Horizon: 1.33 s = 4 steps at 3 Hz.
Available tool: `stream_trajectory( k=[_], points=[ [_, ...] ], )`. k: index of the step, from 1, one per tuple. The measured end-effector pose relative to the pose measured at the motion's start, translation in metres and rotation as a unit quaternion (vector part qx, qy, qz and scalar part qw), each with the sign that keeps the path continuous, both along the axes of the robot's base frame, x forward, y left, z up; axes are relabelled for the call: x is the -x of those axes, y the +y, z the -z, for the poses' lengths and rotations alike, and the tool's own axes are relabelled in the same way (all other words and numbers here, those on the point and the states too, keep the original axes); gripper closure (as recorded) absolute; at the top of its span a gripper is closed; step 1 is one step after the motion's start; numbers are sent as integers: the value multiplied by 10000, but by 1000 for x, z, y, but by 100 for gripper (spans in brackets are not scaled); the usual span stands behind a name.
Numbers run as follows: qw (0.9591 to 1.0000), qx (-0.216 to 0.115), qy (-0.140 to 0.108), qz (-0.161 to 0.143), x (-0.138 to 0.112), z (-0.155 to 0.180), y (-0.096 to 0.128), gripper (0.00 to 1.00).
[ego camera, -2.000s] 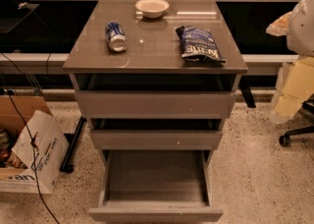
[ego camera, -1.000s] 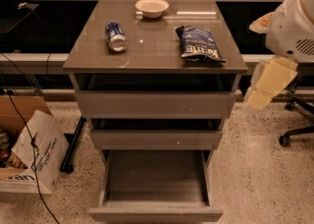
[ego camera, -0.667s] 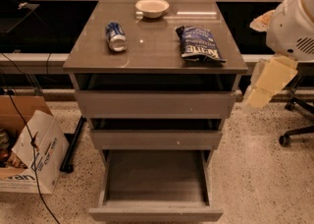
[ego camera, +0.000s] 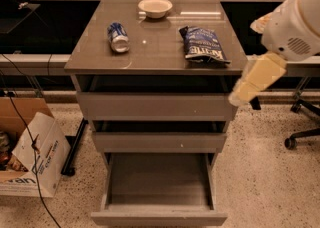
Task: Place blue chip bag into bottom drawer
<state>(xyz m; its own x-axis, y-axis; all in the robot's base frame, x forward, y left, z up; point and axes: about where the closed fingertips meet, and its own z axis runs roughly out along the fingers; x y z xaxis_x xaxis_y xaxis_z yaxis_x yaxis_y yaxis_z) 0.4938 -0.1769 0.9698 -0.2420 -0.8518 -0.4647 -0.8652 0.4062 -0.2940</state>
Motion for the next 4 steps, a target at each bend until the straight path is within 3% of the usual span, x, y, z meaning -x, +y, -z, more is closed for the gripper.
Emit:
stream_trajectory(
  k=[1, 2, 3, 4],
  points=[
    [9978, -495, -405, 182, -52, 0, 17, 0],
    [9916, -1024, -764, 213, -102, 3, 35, 0],
    [9853, -1413, -893, 352, -151, 14, 45, 0],
    [9810, -1683, -789, 560, -192, 36, 48, 0]
  ],
)
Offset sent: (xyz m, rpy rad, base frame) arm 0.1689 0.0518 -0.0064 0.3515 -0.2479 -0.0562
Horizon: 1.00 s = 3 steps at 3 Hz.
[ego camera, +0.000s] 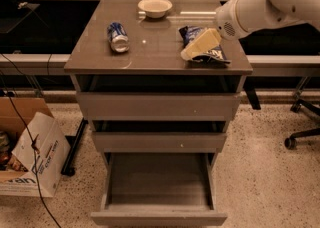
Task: Place blue chip bag into bottom drawer
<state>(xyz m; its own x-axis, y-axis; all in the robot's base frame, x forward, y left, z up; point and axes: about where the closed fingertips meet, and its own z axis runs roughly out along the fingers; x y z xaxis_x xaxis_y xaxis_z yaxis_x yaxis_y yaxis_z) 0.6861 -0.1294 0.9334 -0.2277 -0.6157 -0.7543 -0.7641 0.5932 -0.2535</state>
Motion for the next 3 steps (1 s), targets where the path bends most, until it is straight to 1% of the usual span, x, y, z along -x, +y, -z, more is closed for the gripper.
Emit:
stream_trajectory(
  k=[1, 2, 3],
  points=[
    [9990, -255, 297, 234, -42, 32, -7, 0],
    [9974, -361, 485, 394, -62, 50, -14, 0],
    [9946, -427, 804, 494, -72, 74, -17, 19]
  ],
)
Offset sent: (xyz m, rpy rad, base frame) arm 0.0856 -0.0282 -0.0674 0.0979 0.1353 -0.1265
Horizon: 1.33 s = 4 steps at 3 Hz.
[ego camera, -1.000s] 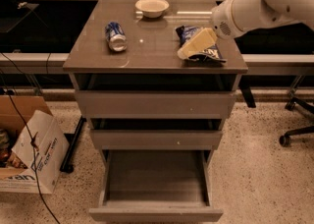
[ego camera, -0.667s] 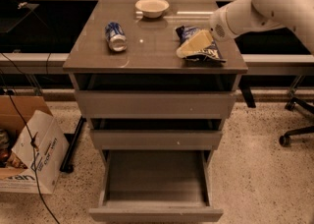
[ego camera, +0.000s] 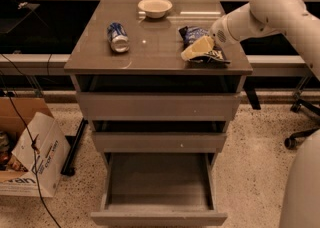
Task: Place blue chip bag into bottom drawer
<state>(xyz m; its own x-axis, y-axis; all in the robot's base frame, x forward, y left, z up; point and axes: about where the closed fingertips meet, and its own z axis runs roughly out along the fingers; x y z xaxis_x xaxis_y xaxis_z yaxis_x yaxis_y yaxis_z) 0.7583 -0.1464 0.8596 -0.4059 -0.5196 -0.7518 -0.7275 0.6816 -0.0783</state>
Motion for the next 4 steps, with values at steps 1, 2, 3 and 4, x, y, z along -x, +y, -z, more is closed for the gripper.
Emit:
stream_trajectory(
  k=[1, 2, 3, 4],
  points=[
    [9997, -6, 260, -8, -1, 20, 3, 50],
    [9999, 21, 165, 5, 0, 10, 2, 72],
    [9993, 208, -300, -63, 15, -30, -4, 96],
    [9939, 419, -907, -463, 73, -93, 2, 100]
  ],
)
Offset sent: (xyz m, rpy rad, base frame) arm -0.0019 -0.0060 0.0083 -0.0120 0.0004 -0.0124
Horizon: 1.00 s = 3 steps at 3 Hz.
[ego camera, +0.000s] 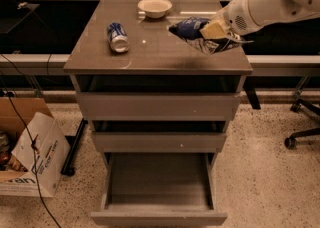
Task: Place blue chip bag into bottom drawer
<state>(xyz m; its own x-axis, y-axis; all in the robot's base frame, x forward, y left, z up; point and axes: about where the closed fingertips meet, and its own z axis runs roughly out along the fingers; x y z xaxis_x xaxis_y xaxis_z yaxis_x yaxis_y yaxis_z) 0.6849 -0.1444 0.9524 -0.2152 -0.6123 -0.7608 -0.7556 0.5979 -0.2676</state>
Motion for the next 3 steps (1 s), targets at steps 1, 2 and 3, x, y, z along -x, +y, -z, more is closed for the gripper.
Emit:
stream_trajectory(
  k=[1, 2, 3],
  points=[
    [9978, 247, -164, -585, 65, -16, 17, 100],
    [9912, 414, 125, -1250, 131, 15, 36, 100],
    [9803, 523, 759, -1747, 189, 89, 61, 100]
  ],
)
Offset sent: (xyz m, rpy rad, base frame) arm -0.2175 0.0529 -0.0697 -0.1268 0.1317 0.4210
